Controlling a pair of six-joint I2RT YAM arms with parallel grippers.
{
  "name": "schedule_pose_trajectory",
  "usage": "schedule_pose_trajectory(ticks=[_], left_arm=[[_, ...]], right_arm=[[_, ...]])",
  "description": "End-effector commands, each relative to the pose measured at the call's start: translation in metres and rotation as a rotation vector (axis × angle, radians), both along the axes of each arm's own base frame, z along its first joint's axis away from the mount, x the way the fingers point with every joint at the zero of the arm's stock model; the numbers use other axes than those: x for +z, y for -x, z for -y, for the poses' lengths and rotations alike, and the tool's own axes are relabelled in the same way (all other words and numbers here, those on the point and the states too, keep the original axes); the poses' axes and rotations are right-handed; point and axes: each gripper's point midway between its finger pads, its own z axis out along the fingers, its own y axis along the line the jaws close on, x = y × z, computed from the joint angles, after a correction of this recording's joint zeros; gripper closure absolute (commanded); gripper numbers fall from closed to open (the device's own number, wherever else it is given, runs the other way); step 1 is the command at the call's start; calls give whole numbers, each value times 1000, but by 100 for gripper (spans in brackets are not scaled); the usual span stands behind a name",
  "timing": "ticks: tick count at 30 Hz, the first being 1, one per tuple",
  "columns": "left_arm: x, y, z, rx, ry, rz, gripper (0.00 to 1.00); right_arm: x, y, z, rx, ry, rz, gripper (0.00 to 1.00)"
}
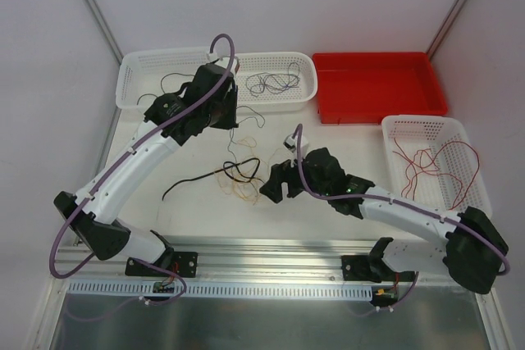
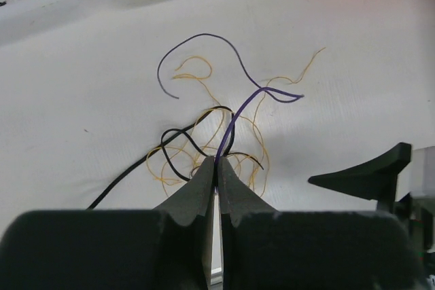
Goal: Untangle the cables
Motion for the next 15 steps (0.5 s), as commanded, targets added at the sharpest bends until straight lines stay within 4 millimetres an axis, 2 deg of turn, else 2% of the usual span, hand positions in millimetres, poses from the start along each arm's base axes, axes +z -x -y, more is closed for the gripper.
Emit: schedule_pose_trajectory(ticks=[1,2,5,6,7,9,10,13,14,15], left_arm=[[3,2,5,49,70,-9,100],[2,3,5,48,71,-16,100],[0,6,4,48,77,-21,100],[-1,7,4,45,76,-23,100],[1,9,3,46,80,-20,100],[-2,11,1,49,78,-25,100],[0,12,0,51,83,-19,100],[-1,14,-4,64,83,-18,100],[-1,15,-5,67,81,-17,100],[0,15,-6,71,86,-12,100]], right_arm=[[39,-17,-41,-20,-133,77,12],[48,-17,-51,-8,-149,96,12],[31,-22,-71,26,-99,93,12],[37,-23,-80,46,-109,104,12],[25,-26,-85,52,-81,97,12],[25,-34,-91,43,-71,106,13],[14,-38,-93,35,-43,105,13],[7,-47,-103,29,-27,109,13],[-8,-47,-108,35,-2,96,13],[-13,-47,-112,43,4,91,13]])
